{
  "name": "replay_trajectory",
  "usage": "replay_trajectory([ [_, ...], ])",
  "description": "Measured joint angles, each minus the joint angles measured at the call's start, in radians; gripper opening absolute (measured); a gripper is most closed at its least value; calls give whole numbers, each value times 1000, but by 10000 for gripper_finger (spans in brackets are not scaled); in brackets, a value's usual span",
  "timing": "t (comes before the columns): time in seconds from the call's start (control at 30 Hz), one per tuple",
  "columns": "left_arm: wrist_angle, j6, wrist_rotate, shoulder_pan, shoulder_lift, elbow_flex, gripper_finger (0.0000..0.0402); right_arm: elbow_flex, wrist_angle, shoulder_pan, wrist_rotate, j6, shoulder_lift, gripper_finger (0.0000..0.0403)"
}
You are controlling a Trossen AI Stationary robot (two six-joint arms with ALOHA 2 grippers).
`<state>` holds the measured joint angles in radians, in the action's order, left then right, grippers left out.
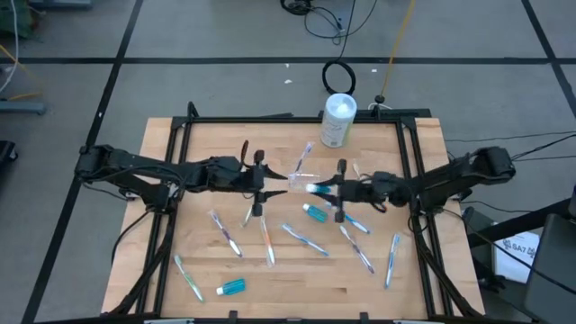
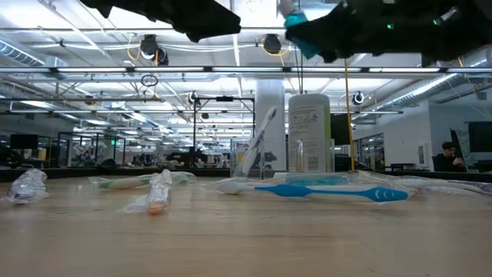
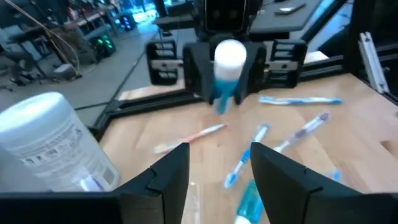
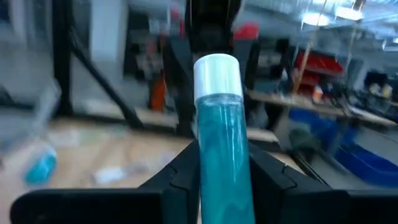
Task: Pick & Place toothbrushing station
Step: Put the top blue mouthwash into the transparent organizer
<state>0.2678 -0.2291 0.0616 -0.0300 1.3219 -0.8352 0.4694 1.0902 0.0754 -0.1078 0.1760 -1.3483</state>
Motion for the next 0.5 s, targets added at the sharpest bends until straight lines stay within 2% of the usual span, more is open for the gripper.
replay_trajectory([
  [0.1, 41, 19, -7, 0, 30, 0, 185, -58, 130, -18, 7, -65, -61, 84],
  [0.2, 127, 41, -35, 0, 89, 0, 191, -30, 154, -24, 14, -89, -123, 84],
  [0.3, 207, 47, -34, -5, 155, 0, 197, 23, 158, -26, 75, -90, -175, 84],
  [0.5, 191, 81, -11, -5, 190, 0, 202, 61, 187, -26, 84, -135, -178, 84],
])
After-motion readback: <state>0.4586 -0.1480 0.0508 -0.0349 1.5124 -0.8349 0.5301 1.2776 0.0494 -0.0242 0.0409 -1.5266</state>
